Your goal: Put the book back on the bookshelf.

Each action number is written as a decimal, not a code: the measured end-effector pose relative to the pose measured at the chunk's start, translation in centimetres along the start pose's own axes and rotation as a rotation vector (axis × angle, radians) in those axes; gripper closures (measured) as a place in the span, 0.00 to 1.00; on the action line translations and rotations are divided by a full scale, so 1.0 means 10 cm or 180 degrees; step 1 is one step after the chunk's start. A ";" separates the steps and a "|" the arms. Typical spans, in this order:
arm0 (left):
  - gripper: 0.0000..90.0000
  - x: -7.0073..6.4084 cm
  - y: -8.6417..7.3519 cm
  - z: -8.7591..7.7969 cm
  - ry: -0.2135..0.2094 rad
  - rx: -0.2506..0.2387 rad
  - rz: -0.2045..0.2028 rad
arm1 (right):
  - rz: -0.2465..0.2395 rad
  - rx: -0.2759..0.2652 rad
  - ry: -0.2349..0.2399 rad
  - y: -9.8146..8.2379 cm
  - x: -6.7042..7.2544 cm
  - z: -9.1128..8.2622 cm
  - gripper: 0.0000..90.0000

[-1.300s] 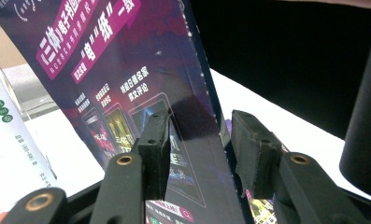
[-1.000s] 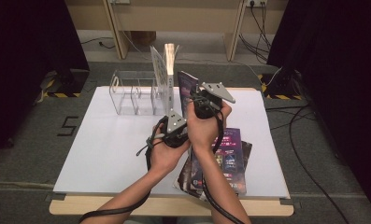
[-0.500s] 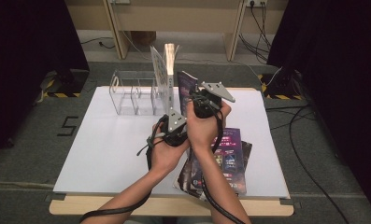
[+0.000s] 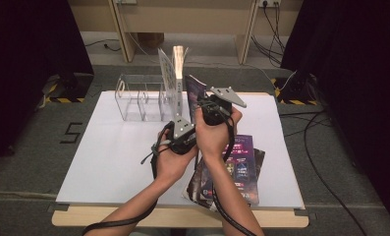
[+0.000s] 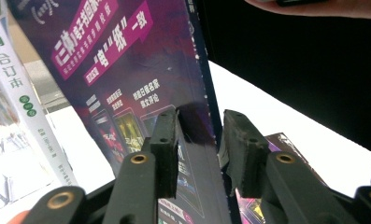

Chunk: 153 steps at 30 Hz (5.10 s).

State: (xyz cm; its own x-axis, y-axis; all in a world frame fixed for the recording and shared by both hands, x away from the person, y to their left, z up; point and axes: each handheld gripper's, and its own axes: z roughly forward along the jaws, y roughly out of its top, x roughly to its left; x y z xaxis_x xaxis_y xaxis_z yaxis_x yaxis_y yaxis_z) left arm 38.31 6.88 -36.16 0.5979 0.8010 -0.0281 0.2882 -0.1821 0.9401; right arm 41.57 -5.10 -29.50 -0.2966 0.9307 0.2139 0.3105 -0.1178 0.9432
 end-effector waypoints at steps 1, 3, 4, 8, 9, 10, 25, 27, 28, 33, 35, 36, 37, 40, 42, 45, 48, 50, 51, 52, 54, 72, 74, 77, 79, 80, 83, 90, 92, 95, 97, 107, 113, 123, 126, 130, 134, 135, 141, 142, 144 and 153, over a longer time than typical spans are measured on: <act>0.76 0.00 0.00 -0.01 0.0013 0.0003 -0.0007 | -0.0002 0.0002 0.0013 0.00 0.01 0.00 0.94; 0.78 0.01 -0.02 -0.03 0.0031 0.0007 -0.0019 | 0.0000 0.0014 0.0040 0.00 0.02 0.00 0.94; 0.79 0.02 -0.02 -0.04 0.0043 0.0003 -0.0031 | -0.0011 0.0019 0.0045 -0.01 0.03 0.00 0.93; 0.83 0.04 -0.06 -0.10 0.0085 -0.0016 -0.0065 | -0.0018 0.0039 0.0085 -0.02 0.06 -0.01 0.92; 0.85 0.05 -0.08 -0.13 0.0101 -0.0018 -0.0074 | -0.0027 0.0048 0.0094 -0.02 0.07 -0.02 0.92; 0.86 0.06 -0.09 -0.14 0.0109 -0.0021 -0.0090 | -0.0031 0.0066 0.0111 -0.02 0.09 -0.02 0.92; 0.94 0.43 -0.27 -0.38 0.0235 -0.0126 -0.0246 | -0.0351 0.0048 0.0692 0.00 0.25 -0.05 0.60; 0.94 0.45 -0.29 -0.41 0.0207 -0.0154 -0.0251 | -0.0298 -0.0013 0.0745 0.02 0.21 -0.11 0.59; 0.94 0.46 -0.30 -0.42 0.0191 -0.0173 -0.0249 | -0.0267 -0.0064 0.0777 0.04 0.19 -0.15 0.58; 0.94 0.52 -0.35 -0.50 0.0134 -0.0262 -0.0241 | -0.0179 -0.0206 0.0685 0.06 -0.07 -0.32 0.58; 0.94 0.53 -0.36 -0.53 0.0134 -0.0299 -0.0238 | -0.0128 -0.0207 0.0620 0.05 -0.19 -0.35 0.58; 0.94 0.54 -0.36 -0.55 0.0133 -0.0315 -0.0243 | -0.0112 -0.0175 0.0538 0.04 -0.28 -0.36 0.58; 0.94 0.54 -0.36 -0.56 0.0124 -0.0315 -0.0228 | -0.0107 -0.0150 0.0480 0.02 -0.35 -0.37 0.58; 0.94 0.57 -0.36 -0.61 0.0105 -0.0335 -0.0228 | -0.0079 -0.0044 0.0371 -0.06 -0.56 -0.39 0.58; 0.94 0.59 -0.36 -0.65 0.0084 -0.0335 -0.0231 | -0.0067 0.0011 0.0300 -0.14 -0.68 -0.39 0.59; 0.94 0.62 -0.37 -0.70 0.0059 -0.0335 -0.0227 | -0.0049 0.0102 0.0180 -0.23 -0.85 -0.40 0.59; 0.94 0.65 -0.37 -0.76 0.0029 -0.0323 -0.0230 | 0.0010 0.0163 0.0083 -0.33 -1.00 -0.43 0.59; 0.94 0.67 -0.38 -0.79 0.0023 -0.0309 -0.0226 | 0.0038 0.0206 0.0030 -0.38 -1.09 -0.45 0.59; 0.94 0.67 -0.38 -0.80 0.0015 -0.0310 -0.0239 | 0.0061 0.0228 -0.0001 -0.42 -1.14 -0.45 0.59; 0.94 0.68 -0.37 -0.81 0.0004 -0.0303 -0.0242 | 0.0061 0.0242 -0.0020 -0.44 -1.16 -0.46 0.60; 0.94 0.69 -0.37 -0.84 -0.0009 -0.0294 -0.0217 | 0.0080 0.0266 -0.0041 -0.48 -1.20 -0.47 0.60; 0.95 0.91 -0.47 -1.24 0.0090 -0.0303 -0.0252 | 0.0168 0.0452 -0.0154 -0.73 -1.36 -0.45 0.60; 0.95 0.94 -0.48 -1.30 0.0104 -0.0310 -0.0273 | 0.0151 0.0462 -0.0167 -0.74 -1.38 -0.45 0.60; 0.95 0.99 -0.51 -1.38 0.0142 -0.0330 -0.0291 | 0.0158 0.0469 -0.0182 -0.75 -1.39 -0.45 0.60; 0.95 1.00 -0.52 -1.43 0.0174 -0.0341 -0.0282 | 0.0166 0.0475 -0.0188 -0.76 -1.40 -0.45 0.60; 0.95 1.02 -0.53 -1.46 0.0201 -0.0347 -0.0278 | 0.0189 0.0477 -0.0193 -0.77 -1.40 -0.46 0.60; 0.95 1.06 -0.55 -1.51 0.0230 -0.0343 -0.0313 | 0.0182 0.0491 -0.0205 -0.79 -1.42 -0.46 0.60; 0.95 1.18 -0.57 -1.60 0.0319 -0.0384 -0.0436 | 0.0180 0.0526 -0.0250 -0.85 -1.47 -0.47 0.60; 0.95 1.21 -0.56 -1.60 0.0357 -0.0389 -0.0433 | 0.0175 0.0539 -0.0261 -0.87 -1.49 -0.47 0.60; 0.95 1.27 -0.52 -1.59 0.0388 -0.0431 -0.0473 | 0.0168 0.0569 -0.0295 -0.92 -1.51 -0.47 0.60; 0.95 1.30 -0.50 -1.57 0.0409 -0.0445 -0.0480 | 0.0161 0.0584 -0.0319 -0.94 -1.53 -0.47 0.60; 0.95 1.52 -0.33 -1.31 0.0575 -0.0494 -0.0536 | 0.0172 0.0642 -0.0354 -1.05 -1.59 -0.47 0.60; 0.95 1.67 -0.20 -1.05 0.0639 -0.0452 -0.0556 | 0.0193 0.0683 -0.0368 -1.09 -1.64 -0.49 0.60; 0.94 1.82 0.03 -0.75 0.0791 -0.0511 -0.0565 | 0.0187 0.0677 -0.0392 -1.11 -1.68 -0.52 0.60; 0.94 1.85 0.10 -0.63 0.0825 -0.0495 -0.0555 | 0.0201 0.0688 -0.0397 -1.11 -1.69 -0.52 0.60; 0.95 1.89 0.20 -0.49 0.0841 -0.0476 -0.0545 | 0.0208 0.0686 -0.0386 -1.12 -1.70 -0.52 0.60; 0.94 1.93 0.29 -0.38 0.0868 -0.0471 -0.0524 | 0.0220 0.0696 -0.0384 -1.12 -1.71 -0.52 0.60; 0.94 1.94 0.30 -0.35 0.0875 -0.0471 -0.0528 | 0.0226 0.0699 -0.0385 -1.12 -1.72 -0.52 0.60; 0.94 1.99 0.34 -0.24 0.0968 -0.0474 -0.0511 | 0.0237 0.0702 -0.0381 -1.13 -1.73 -0.53 0.60; 0.94 2.00 0.34 -0.23 0.0977 -0.0471 -0.0515 | 0.0233 0.0700 -0.0381 -1.13 -1.73 -0.53 0.60; 0.94 2.02 0.34 -0.22 0.1015 -0.0464 -0.0505 | 0.0236 0.0701 -0.0382 -1.12 -1.73 -0.54 0.60; 0.94 2.15 0.30 -0.11 0.1149 -0.0480 -0.0434 | 0.0195 0.0729 -0.0376 -1.15 -1.71 -0.51 0.60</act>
State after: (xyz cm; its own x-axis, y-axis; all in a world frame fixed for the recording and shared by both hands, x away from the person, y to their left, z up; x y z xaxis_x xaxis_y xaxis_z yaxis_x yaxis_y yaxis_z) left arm 51.21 24.22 -33.52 0.2534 0.9655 -0.0600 0.2176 0.0035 0.9760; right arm 38.48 -21.39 -42.67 -0.1675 0.9599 0.2249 0.5249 -0.1063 0.8445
